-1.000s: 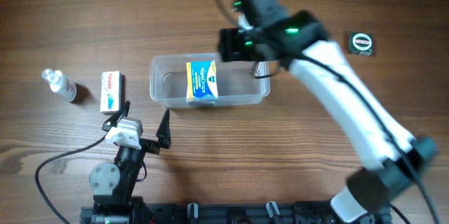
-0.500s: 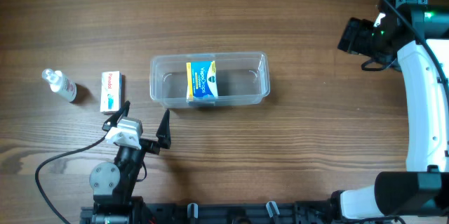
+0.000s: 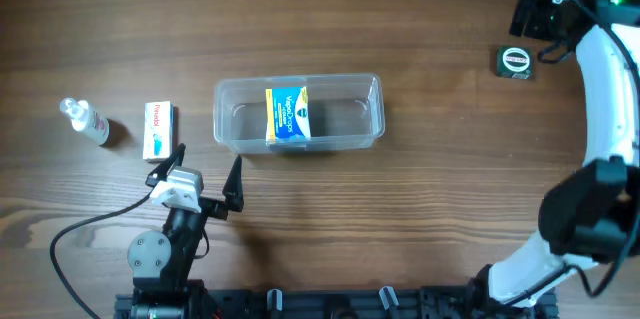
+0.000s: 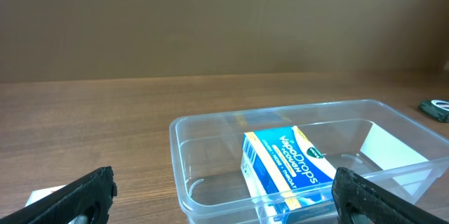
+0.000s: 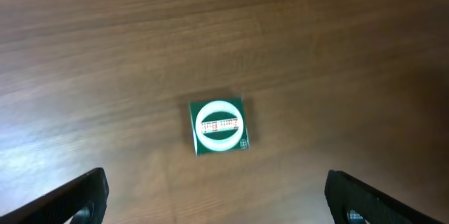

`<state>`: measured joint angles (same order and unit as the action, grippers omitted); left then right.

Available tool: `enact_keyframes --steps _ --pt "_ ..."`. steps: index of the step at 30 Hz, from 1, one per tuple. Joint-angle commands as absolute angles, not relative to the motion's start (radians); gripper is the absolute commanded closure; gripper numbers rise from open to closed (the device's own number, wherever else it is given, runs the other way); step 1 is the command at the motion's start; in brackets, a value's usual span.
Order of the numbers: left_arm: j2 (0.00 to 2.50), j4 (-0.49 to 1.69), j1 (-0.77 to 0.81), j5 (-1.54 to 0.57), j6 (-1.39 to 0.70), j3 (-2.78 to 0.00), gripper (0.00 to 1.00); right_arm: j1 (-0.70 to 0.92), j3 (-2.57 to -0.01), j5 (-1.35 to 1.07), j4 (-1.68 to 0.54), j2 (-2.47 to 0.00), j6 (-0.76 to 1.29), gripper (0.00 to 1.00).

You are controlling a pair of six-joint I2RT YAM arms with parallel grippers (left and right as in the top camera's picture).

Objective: Pack container
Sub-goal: 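Grasp the green Zam-Buk tin with the right gripper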

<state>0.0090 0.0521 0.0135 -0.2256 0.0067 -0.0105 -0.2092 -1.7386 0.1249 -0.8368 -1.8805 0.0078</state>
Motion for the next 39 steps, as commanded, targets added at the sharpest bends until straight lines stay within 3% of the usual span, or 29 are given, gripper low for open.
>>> enact_keyframes --steps 1,8,13,39 --pt "0.003 0.055 0.008 -0.220 0.022 -0.006 0.01 -0.225 -1.739 0.100 -0.762 -2.002 -0.001 0.00" --pt "0.003 0.056 0.008 -0.220 0.022 -0.006 0.00 -0.251 -1.739 0.077 -0.628 -2.188 -0.084 0.00" --pt "0.003 0.056 0.008 -0.220 0.022 -0.006 0.00 -0.286 -1.739 -0.007 -0.651 -2.237 -0.092 0.01" --pt "0.003 0.055 0.008 -0.220 0.022 -0.006 0.00 -0.271 -1.739 0.035 -0.695 -2.301 -0.026 0.06"
